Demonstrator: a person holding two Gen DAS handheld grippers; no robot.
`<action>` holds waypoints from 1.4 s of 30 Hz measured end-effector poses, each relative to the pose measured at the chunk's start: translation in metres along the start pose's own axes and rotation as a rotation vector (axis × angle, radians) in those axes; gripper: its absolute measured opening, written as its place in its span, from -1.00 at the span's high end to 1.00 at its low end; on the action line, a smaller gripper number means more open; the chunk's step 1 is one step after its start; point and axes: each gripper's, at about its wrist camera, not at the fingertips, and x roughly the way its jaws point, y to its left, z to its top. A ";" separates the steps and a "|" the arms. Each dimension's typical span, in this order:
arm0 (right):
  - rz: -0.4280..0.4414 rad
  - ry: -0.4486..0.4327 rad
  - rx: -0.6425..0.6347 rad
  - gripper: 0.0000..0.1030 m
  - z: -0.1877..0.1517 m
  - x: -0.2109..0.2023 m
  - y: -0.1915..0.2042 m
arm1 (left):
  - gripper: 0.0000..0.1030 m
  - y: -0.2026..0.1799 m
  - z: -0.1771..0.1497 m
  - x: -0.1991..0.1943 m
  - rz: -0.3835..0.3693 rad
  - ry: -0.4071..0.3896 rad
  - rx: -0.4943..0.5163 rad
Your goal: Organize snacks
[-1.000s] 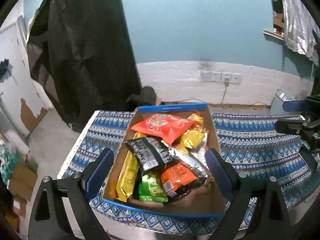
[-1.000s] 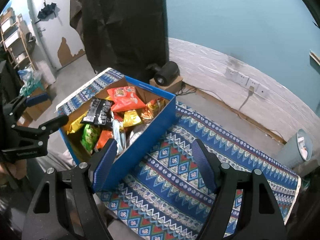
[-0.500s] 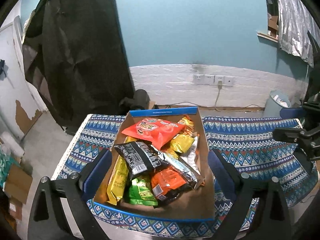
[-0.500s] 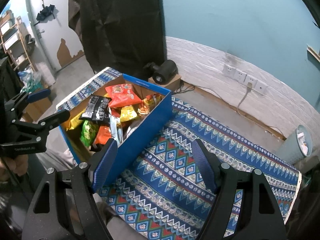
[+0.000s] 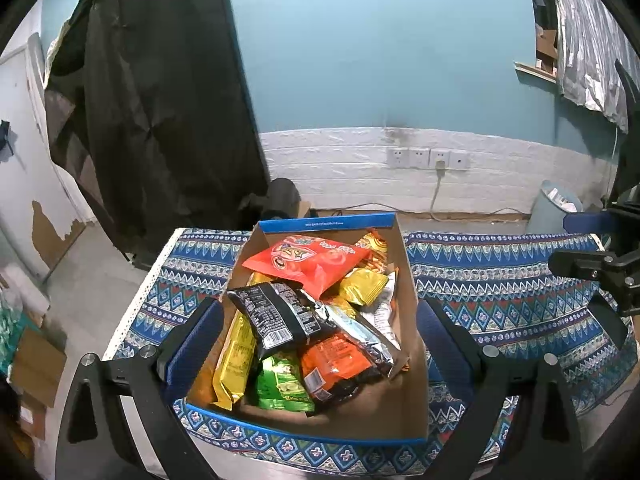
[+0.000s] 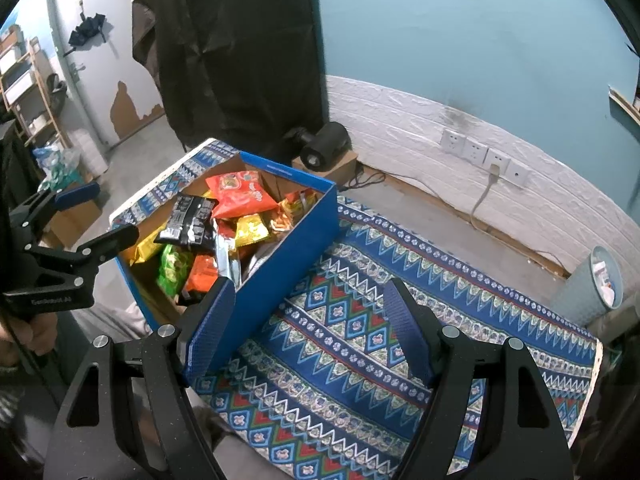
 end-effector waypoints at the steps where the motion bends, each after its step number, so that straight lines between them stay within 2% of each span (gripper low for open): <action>1: 0.001 0.000 0.000 -0.48 0.000 0.000 0.000 | -0.90 0.000 0.000 0.000 0.002 -0.001 0.002; 29: 0.006 0.015 -0.006 -0.48 -0.002 0.007 0.000 | -0.98 -0.006 -0.001 0.001 0.044 0.010 0.035; 42: 0.007 0.023 -0.003 -0.48 -0.003 0.009 0.001 | -0.98 0.003 -0.001 0.001 0.025 0.018 -0.010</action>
